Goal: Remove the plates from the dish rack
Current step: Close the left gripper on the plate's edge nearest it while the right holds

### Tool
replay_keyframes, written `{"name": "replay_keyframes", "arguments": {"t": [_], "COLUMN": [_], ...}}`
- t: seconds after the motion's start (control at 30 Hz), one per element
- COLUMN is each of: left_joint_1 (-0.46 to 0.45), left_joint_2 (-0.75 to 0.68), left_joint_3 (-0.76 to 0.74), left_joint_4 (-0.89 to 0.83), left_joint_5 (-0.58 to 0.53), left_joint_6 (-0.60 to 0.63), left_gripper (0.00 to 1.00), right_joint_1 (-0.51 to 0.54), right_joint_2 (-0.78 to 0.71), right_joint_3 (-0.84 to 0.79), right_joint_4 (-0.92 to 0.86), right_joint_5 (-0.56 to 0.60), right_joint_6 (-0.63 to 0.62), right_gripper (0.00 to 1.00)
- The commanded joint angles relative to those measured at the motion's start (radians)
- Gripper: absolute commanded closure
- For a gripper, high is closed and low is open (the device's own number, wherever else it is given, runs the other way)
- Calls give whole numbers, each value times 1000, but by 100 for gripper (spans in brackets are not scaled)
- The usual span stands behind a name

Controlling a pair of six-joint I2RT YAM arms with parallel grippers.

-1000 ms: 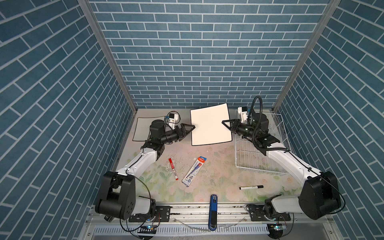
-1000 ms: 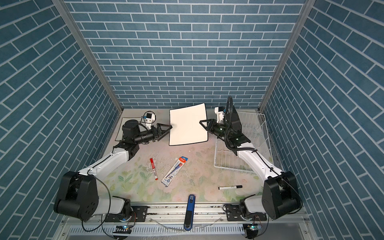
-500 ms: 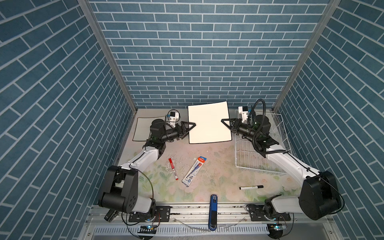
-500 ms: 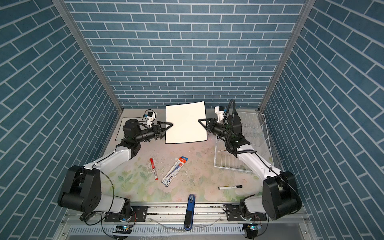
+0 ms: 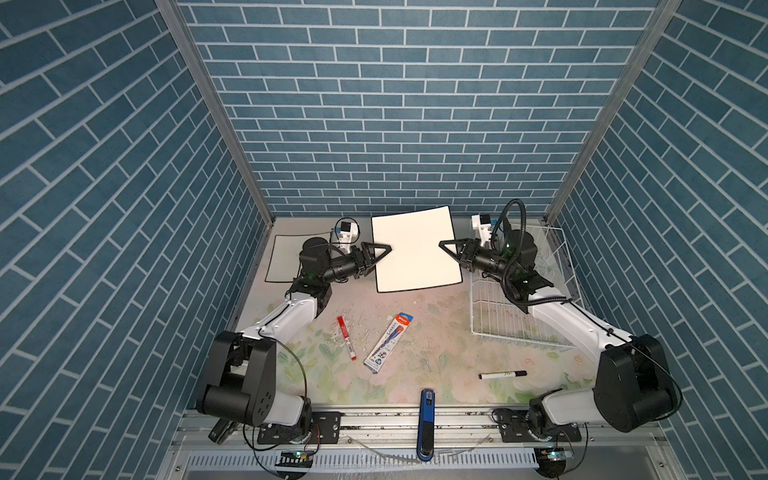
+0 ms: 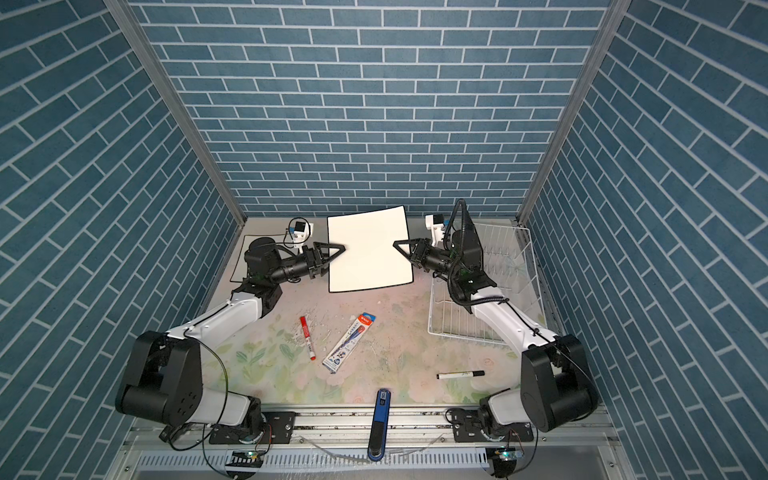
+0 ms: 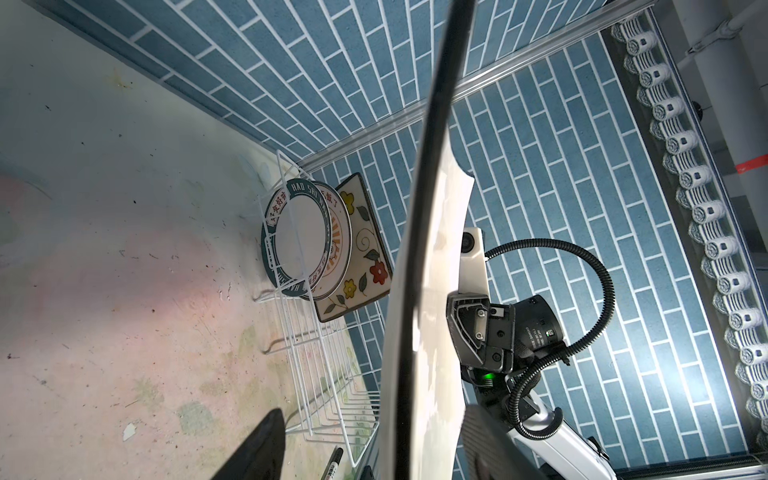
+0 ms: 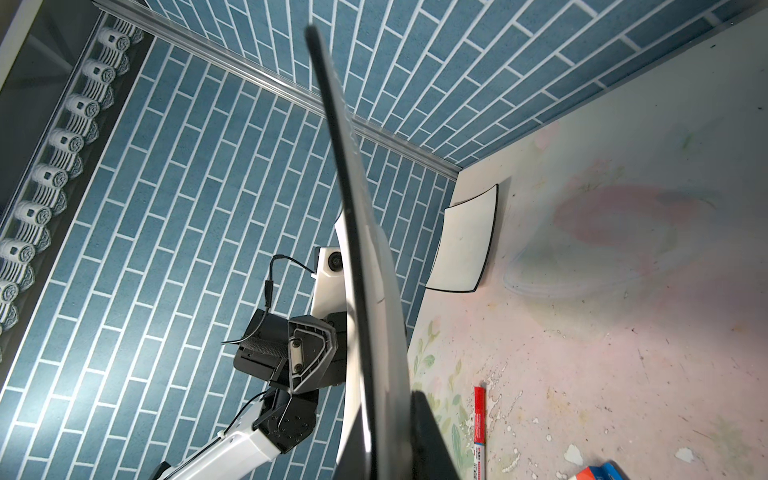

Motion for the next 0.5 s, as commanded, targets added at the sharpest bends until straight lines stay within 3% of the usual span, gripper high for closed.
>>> {"name": "replay_keyframes", "arguments": {"t": [0.0, 0.47], "left_joint_1": [-3, -7], "left_joint_2": [6, 6], "left_joint_3": [30, 32], "left_joint_4": [29, 30], "left_joint_5": [15, 23], "left_joint_6": [6, 6], "left_gripper": [36, 51], "right_joint_1": [10, 32], "right_joint_2": [-14, 49], "right_joint_3": [39, 73], "right_joint_4": [180, 251], "right_joint_5": [-48, -75], "right_joint_6": [96, 153], "right_gripper": [100, 100]}}
